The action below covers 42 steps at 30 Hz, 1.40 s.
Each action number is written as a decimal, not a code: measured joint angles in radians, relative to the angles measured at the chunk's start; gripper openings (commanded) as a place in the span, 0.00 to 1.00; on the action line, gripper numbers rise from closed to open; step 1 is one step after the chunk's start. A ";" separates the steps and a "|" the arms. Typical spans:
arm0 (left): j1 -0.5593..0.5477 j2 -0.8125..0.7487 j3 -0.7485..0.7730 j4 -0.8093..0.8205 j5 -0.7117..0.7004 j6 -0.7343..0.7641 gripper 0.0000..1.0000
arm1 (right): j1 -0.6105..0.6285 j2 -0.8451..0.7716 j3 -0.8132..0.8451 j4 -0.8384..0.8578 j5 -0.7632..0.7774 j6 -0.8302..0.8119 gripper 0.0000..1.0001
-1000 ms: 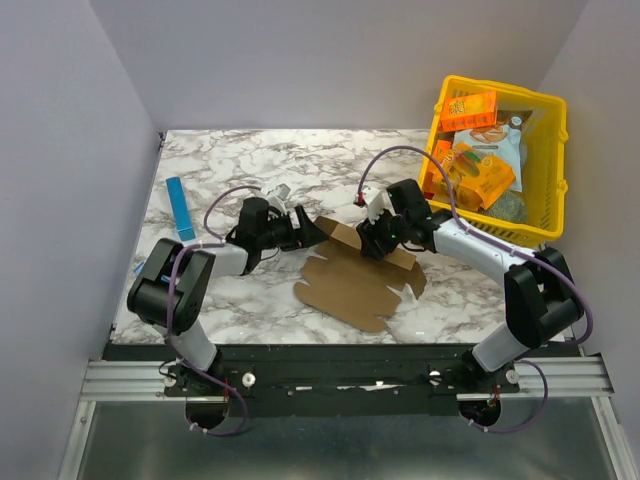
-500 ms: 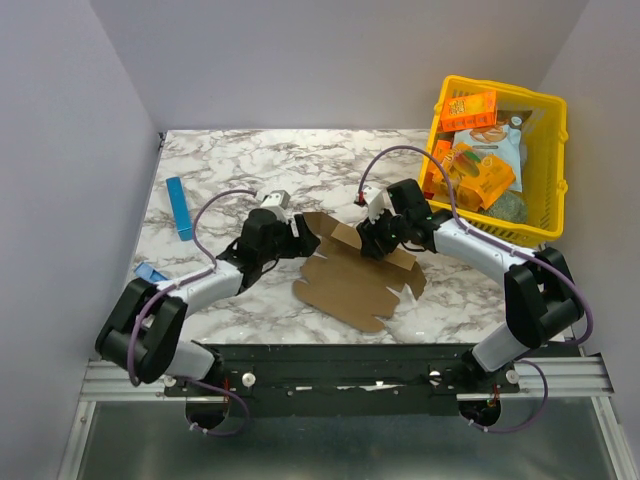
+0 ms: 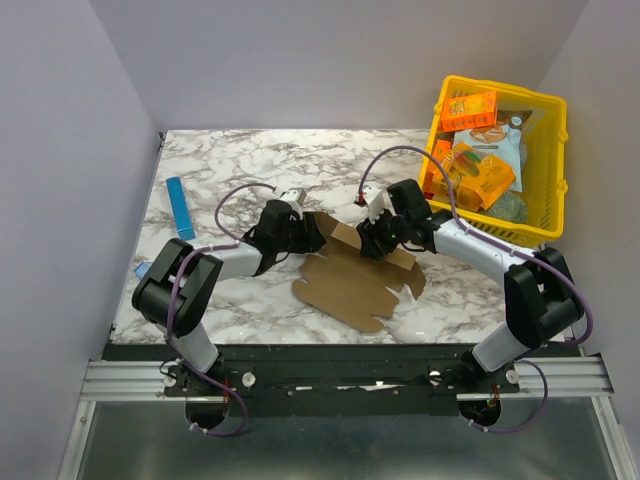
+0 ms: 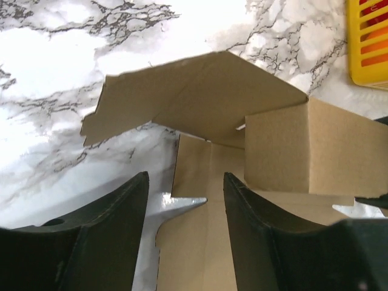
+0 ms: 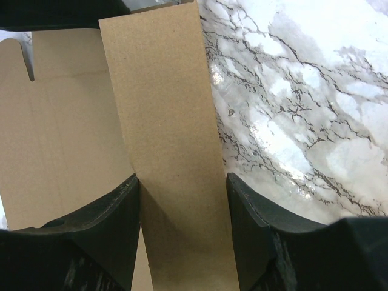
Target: Fold the paper box
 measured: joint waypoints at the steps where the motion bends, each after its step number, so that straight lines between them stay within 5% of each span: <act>1: 0.000 0.014 0.010 0.003 0.004 0.003 0.59 | 0.000 0.000 0.000 0.000 0.000 0.000 0.49; 14: -0.042 0.074 0.053 -0.001 0.011 0.033 0.43 | 0.000 0.000 0.000 0.000 0.000 0.000 0.49; 42: -0.134 0.085 -0.007 0.161 0.013 -0.082 0.41 | -0.001 0.000 -0.002 0.000 0.000 0.000 0.49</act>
